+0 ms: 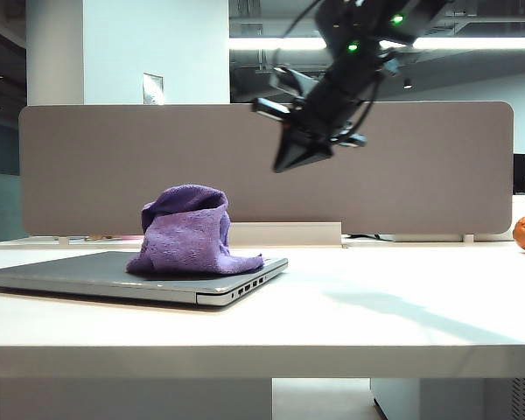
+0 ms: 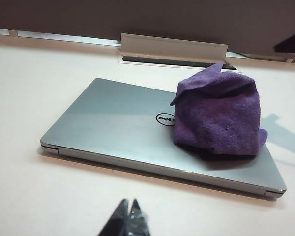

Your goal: Pick up the purple rag and put it over the laptop.

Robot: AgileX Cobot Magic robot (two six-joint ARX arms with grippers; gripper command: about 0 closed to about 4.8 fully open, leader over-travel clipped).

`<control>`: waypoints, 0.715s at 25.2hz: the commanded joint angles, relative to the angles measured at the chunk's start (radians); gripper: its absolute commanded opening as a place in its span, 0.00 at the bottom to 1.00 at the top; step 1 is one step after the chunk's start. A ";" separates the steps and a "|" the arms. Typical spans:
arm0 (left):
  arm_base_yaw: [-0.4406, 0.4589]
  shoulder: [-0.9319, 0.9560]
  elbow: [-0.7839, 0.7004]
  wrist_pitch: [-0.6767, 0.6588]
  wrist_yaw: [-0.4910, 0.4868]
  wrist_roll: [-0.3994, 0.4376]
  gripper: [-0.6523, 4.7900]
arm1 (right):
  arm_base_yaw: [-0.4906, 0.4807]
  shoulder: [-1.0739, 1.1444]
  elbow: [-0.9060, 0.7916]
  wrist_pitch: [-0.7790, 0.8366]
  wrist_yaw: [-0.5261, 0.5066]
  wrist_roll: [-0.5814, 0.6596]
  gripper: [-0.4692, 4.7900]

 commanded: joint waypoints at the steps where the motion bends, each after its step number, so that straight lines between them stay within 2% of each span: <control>1: -0.001 0.001 0.004 0.006 0.005 -0.003 0.11 | -0.025 -0.037 0.003 -0.040 0.002 0.000 0.07; 8: -0.001 0.001 0.004 0.006 0.005 -0.003 0.11 | -0.081 -0.130 0.003 -0.089 -0.002 -0.069 0.07; 18: -0.001 0.001 0.003 0.005 0.005 -0.003 0.11 | -0.180 -0.265 0.002 -0.269 -0.032 -0.187 0.07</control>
